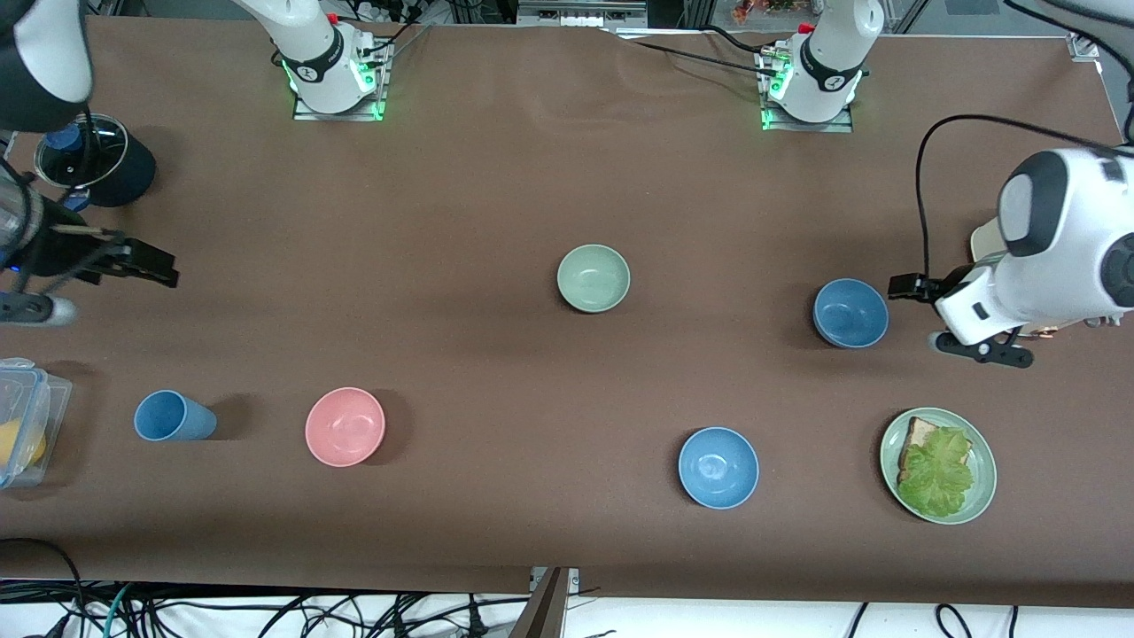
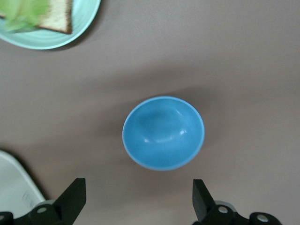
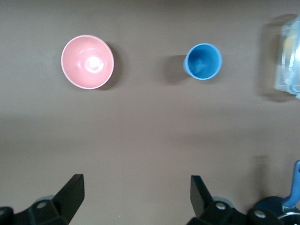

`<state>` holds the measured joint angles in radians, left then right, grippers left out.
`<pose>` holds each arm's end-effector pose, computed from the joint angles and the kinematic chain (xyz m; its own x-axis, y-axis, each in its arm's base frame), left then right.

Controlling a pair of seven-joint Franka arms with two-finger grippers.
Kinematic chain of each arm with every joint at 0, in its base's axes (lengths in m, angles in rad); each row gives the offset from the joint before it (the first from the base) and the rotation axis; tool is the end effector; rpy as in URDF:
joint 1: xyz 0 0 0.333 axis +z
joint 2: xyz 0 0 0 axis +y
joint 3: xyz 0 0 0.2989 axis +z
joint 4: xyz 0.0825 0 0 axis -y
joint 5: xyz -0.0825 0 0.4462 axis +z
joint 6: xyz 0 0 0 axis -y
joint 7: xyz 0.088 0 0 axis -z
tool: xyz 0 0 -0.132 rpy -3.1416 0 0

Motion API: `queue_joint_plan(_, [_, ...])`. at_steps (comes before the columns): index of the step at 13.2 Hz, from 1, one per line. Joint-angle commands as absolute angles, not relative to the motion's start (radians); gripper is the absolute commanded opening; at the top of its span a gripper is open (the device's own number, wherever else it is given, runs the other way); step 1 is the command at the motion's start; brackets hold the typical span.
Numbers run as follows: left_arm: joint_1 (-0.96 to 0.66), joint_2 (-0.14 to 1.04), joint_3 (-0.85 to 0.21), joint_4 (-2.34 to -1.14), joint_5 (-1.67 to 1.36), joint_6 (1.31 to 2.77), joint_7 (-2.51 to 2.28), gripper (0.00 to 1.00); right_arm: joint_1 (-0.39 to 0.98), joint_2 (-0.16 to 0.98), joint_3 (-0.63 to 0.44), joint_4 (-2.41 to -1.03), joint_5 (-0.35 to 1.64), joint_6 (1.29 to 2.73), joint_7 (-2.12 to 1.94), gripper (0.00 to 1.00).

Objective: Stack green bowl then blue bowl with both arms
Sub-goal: 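Retract the right gripper while the left gripper reaches the blue bowl, then grasp the light blue bowl's rim with the left gripper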

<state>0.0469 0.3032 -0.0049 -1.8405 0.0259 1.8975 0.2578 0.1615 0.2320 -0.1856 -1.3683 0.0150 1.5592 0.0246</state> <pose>0.6402 0.0295 0.2716 0.9444 -0.2236 -0.2409 -0.2199 -0.9746 0.0425 0.6792 -0.0022 0.5411 0.9983 -0.0452 -0.0365 -0.0442 -0.9986 0.0284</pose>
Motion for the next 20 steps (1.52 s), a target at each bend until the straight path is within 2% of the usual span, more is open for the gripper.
queue_joint_plan(1, [0.058,0.287,-0.012,-2.004,0.012,2.098,0.374,1.0,0.109,0.169,-0.158,-1.428,0.0,1.572,0.018,1.0])
queue_joint_plan(4, [0.087,0.343,-0.014,-2.045,0.011,2.212,0.465,1.0,0.089,0.112,-0.153,-1.491,0.003,1.611,0.018,1.0])
queue_joint_plan(7, [0.086,0.385,-0.014,-2.095,0.012,2.353,0.474,0.99,0.072,0.109,-0.127,-1.5,-0.002,1.615,0.017,1.0])
queue_joint_plan(8, [0.087,0.397,-0.014,-2.095,0.011,2.359,0.474,0.94,0.071,0.109,-0.115,-1.5,-0.002,1.612,0.017,1.0])
queue_joint_plan(9, [0.087,0.399,-0.014,-2.095,0.012,2.361,0.474,0.78,0.068,0.109,-0.114,-1.502,-0.002,1.611,0.017,1.0])
queue_joint_plan(10, [0.087,0.397,-0.014,-2.095,0.011,2.361,0.474,0.46,0.064,0.106,-0.11,-1.505,-0.002,1.609,0.015,1.0])
queue_joint_plan(11, [0.086,0.397,-0.014,-2.094,0.012,2.361,0.474,0.22,0.058,0.104,-0.103,-1.509,-0.002,1.602,0.015,1.0])
queue_joint_plan(12, [0.086,0.397,-0.014,-2.092,0.012,2.359,0.477,0.07,0.057,0.104,-0.1,-1.509,-0.003,1.598,0.015,1.0])
queue_joint_plan(13, [0.086,0.397,-0.012,-2.092,0.012,2.359,0.477,0.0,0.057,0.104,-0.1,-1.509,-0.003,1.598,0.015,1.0])
queue_joint_plan(20, [0.086,0.394,-0.009,-2.085,0.012,2.352,0.477,0.0,0.063,0.117,-0.103,-1.489,-0.002,1.583,0.015,1.0])
